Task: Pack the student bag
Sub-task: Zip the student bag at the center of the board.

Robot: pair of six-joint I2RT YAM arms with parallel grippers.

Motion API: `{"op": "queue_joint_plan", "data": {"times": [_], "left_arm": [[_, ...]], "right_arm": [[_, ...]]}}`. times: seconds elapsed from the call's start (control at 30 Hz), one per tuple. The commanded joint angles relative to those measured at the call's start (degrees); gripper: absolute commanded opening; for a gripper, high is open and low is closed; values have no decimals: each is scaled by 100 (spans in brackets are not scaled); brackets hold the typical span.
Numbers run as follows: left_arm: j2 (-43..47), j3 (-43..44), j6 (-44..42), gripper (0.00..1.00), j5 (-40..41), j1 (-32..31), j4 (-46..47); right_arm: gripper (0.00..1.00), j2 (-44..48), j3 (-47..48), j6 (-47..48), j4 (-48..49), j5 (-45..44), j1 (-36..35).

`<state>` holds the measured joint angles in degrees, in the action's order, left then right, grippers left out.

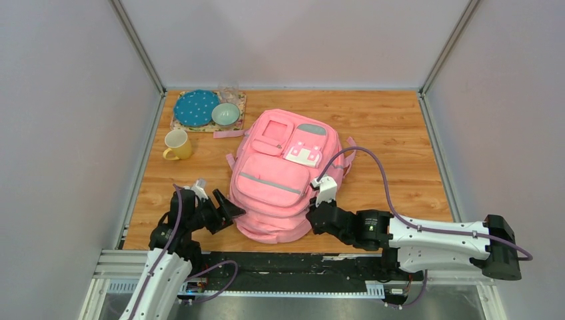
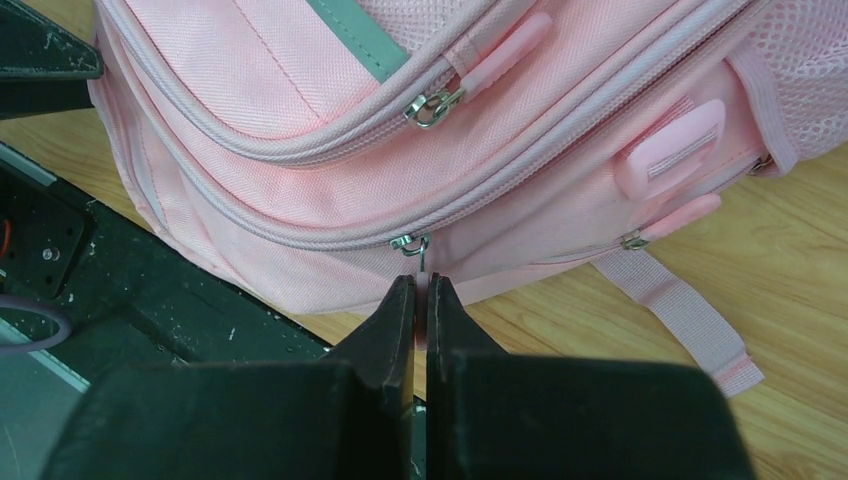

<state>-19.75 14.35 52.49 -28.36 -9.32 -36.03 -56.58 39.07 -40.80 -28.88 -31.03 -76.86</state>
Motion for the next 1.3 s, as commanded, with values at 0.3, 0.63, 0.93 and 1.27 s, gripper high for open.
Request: {"op": "queue_joint_plan", "data": {"times": [0.3, 0.63, 0.93, 1.27], "left_arm": [[436, 104, 41, 82, 94, 1, -1161], [175, 164, 210, 83, 137, -140, -484], [-819, 112, 542, 83, 1497, -2315, 517], [-1242, -161, 684, 35, 2290, -2812, 1406]], "right_arm": [[0, -90, 206, -218, 366, -501, 13], [0, -240, 224, -297, 454, -457, 22], [0, -257, 242, -333, 454, -501, 39], [0, 207, 14, -95, 392, -492, 31]]}}
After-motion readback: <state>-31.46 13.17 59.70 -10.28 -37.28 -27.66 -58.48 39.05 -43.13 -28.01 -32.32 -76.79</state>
